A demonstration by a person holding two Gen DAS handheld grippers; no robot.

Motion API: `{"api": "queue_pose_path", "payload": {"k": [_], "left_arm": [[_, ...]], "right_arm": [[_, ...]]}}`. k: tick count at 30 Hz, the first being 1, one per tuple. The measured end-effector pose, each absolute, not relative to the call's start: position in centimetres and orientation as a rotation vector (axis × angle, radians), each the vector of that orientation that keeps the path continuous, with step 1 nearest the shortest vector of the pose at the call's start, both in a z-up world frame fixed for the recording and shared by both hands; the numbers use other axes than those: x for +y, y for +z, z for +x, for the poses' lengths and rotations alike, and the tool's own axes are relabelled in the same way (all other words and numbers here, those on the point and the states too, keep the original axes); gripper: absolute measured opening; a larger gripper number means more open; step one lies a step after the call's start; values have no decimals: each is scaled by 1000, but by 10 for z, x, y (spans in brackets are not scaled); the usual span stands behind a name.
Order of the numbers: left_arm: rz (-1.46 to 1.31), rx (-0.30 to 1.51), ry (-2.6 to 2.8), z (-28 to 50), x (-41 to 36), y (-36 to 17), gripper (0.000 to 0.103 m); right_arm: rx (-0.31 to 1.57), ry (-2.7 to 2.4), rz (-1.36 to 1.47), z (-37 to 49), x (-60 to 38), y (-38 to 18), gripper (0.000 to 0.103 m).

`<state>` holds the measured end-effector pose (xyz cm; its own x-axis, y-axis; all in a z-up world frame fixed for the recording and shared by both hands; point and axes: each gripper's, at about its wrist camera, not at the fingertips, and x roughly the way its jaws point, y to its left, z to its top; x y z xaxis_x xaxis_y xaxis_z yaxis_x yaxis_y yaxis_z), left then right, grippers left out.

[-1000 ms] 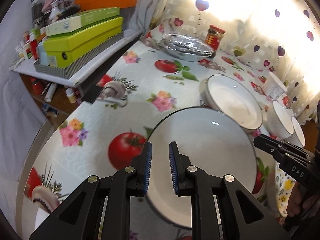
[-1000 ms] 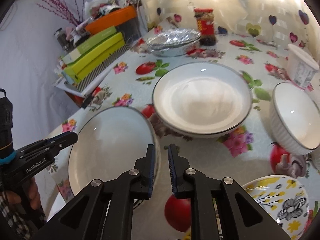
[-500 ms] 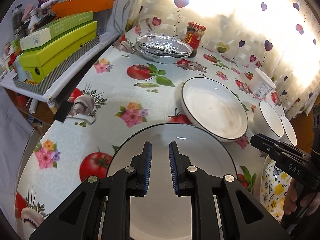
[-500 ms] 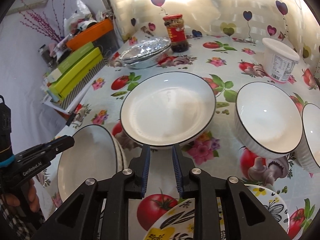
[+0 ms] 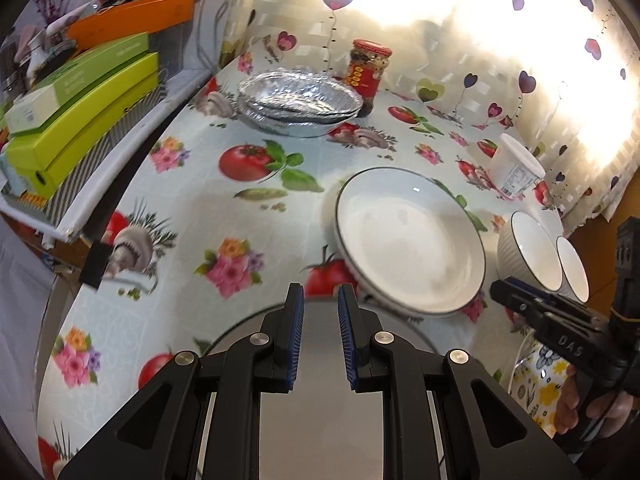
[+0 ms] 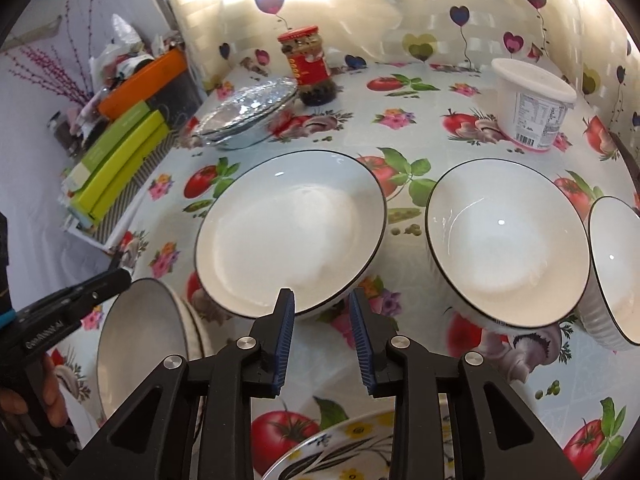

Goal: Organize plates and bowls

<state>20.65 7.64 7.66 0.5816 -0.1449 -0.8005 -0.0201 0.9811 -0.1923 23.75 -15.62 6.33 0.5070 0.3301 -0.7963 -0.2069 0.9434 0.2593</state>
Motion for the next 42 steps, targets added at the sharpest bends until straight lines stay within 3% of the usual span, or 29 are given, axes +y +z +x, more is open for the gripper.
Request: {"api": "queue_pose_path", "payload": {"k": [33,42], "left_arm": [[-155,1102,-120,284,56,37,18],[-157,1116,-126,288,56,32,18]], "right_arm": [[1064,260,147,272,-158,48,27],[1087,224,116,283,-154,46,22]]}}
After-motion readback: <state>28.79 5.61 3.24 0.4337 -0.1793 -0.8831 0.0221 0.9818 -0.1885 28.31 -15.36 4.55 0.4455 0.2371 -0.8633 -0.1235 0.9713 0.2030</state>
